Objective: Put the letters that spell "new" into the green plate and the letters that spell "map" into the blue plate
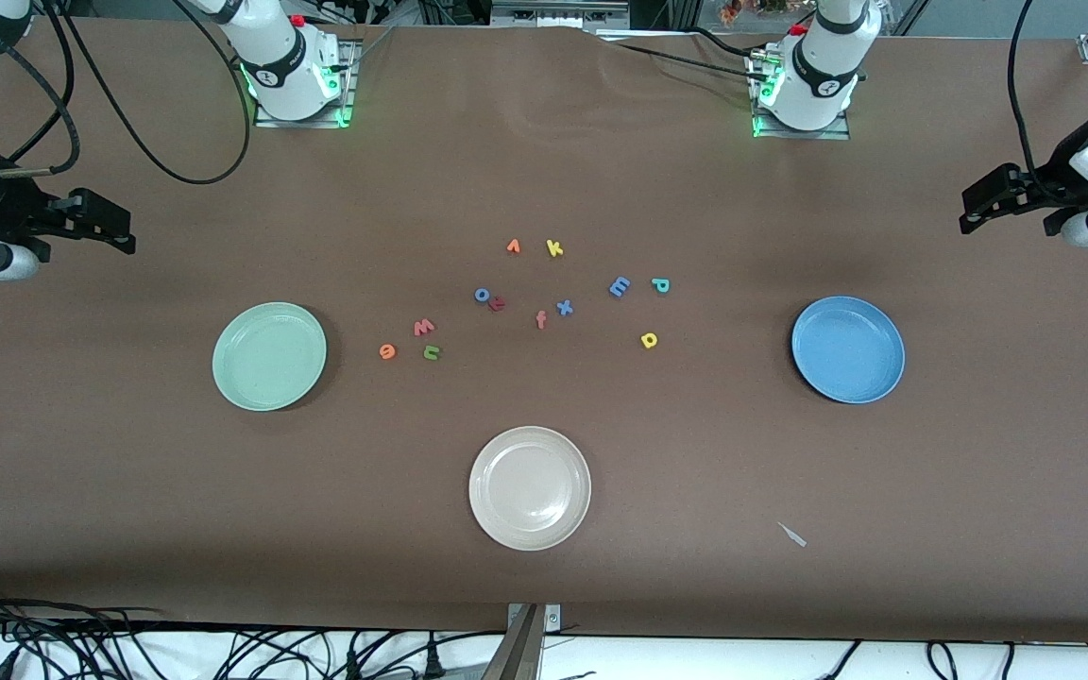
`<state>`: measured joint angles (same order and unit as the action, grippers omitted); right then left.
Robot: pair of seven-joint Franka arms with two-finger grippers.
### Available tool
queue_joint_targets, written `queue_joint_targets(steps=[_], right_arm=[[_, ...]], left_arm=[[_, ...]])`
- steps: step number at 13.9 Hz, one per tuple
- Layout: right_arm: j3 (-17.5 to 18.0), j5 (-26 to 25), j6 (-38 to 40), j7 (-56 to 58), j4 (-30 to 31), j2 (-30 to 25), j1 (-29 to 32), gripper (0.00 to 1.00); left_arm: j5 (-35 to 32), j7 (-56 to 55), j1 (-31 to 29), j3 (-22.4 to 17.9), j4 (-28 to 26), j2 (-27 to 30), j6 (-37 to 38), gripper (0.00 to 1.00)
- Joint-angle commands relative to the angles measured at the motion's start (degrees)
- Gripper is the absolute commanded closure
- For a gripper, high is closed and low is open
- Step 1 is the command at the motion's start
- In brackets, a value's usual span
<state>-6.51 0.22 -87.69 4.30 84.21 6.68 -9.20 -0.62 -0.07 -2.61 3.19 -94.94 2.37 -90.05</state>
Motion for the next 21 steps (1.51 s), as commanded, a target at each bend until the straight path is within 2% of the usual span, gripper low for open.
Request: queue_joint_targets(steps=[1,21], right_arm=[[0.09,1.09,0.95,0.01,-0.54,-0.17,0.24,0.00],[0.00,1.09,1.65,0.79,-0.45,0.09,0.24,0.00]], left_arm=[[1.06,0.34,-0.29,0.24,-0.42,0.35,-0.48,0.00],[1.06,0.34,-0.29,0.24,-0.42,0.35,-0.48,0.00]])
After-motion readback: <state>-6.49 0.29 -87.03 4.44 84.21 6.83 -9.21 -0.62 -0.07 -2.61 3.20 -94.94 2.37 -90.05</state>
